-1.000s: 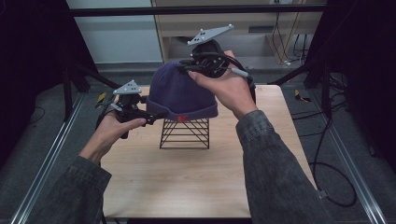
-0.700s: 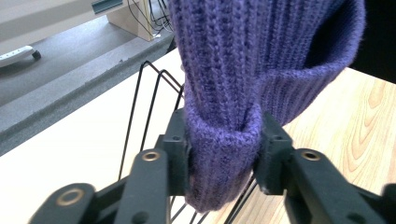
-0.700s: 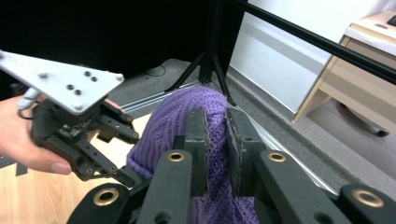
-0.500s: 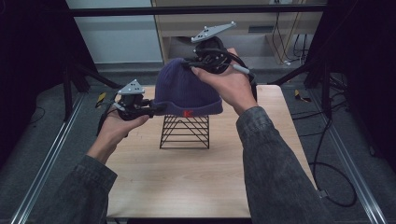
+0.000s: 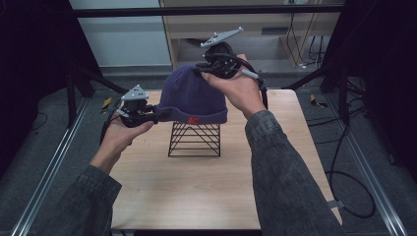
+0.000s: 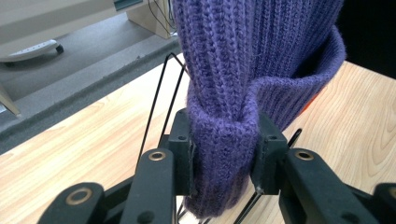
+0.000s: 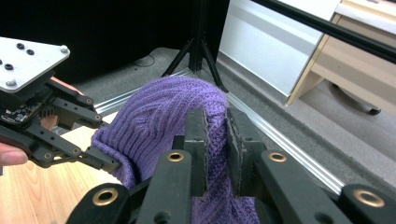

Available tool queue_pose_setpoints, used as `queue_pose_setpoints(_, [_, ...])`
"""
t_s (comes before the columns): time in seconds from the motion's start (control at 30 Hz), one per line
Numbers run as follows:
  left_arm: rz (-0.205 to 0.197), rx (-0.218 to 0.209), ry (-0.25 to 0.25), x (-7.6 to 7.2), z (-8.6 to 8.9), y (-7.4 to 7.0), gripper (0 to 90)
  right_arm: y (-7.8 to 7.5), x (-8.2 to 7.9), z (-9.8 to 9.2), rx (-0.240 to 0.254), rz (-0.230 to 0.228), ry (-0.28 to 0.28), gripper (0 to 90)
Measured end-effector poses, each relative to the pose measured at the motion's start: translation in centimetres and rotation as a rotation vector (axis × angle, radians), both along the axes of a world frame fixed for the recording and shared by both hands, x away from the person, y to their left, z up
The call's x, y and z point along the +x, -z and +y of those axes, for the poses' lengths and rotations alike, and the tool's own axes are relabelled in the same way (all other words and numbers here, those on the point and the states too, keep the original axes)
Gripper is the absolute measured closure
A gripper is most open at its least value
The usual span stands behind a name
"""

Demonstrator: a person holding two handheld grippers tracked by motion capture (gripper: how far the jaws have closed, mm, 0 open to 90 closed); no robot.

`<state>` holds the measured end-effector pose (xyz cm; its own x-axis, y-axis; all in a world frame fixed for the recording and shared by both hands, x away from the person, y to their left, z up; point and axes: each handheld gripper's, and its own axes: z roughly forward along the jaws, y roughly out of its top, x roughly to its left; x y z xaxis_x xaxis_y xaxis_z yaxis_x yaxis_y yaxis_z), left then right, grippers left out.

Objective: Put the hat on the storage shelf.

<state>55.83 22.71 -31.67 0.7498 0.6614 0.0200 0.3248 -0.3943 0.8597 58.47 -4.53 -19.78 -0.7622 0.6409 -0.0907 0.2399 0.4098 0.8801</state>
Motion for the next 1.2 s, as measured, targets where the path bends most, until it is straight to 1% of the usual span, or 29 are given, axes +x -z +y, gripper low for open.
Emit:
queue_pose_setpoints(0.03, [0.000, 0.003, 0.000, 0.0, -0.1, 0.1, 65.8, 0.2, 0.0, 0.0, -0.005, 0.002, 0.001, 79.6])
queue_pose_setpoints(0.13, [-0.002, 0.033, 0.001, 0.0, -0.4, 0.4, 65.7, 0.7, 0.1, 0.0, -0.014, 0.011, 0.004, 79.7])
queue_pose_setpoints(0.23, [0.000, 0.038, 0.006, 0.0, -0.6, 0.5, 65.7, 1.1, 0.1, -0.2, -0.012, 0.018, 0.008, 79.7])
queue_pose_setpoints(0.3, [-0.005, 0.052, 0.010, -0.1, -0.9, 0.6, 66.0, 1.3, 0.0, -0.4, -0.011, 0.022, 0.011, 79.7])
queue_pose_setpoints(0.4, [-0.005, 0.050, 0.013, -0.1, -1.0, 0.9, 66.5, 1.6, 0.0, -0.6, -0.017, 0.027, 0.012, 79.7])
queue_pose_setpoints(0.47, [0.003, 0.044, 0.011, -0.1, -0.9, 1.4, 67.0, 1.8, 0.0, -0.8, -0.017, 0.032, 0.013, 79.7])
queue_pose_setpoints(0.53, [0.008, 0.047, 0.010, -0.1, -0.8, 1.7, 67.3, 2.2, 0.1, -0.8, -0.025, 0.039, 0.013, 79.7])
queue_pose_setpoints(0.67, [0.017, 0.057, 0.008, -0.2, -0.6, 2.3, 67.7, 3.0, 0.2, -0.6, -0.034, 0.052, 0.008, 79.7])
queue_pose_setpoints(0.77, [0.025, 0.055, 0.003, -0.2, -0.4, 2.8, 67.9, 3.5, 0.2, -0.4, -0.044, 0.061, 0.004, 79.7])
queue_pose_setpoints(1.2, [0.057, 0.052, -0.009, -0.3, 0.2, 4.7, 68.1, 5.0, 0.1, 0.5, -0.091, 0.082, -0.018, 79.7])
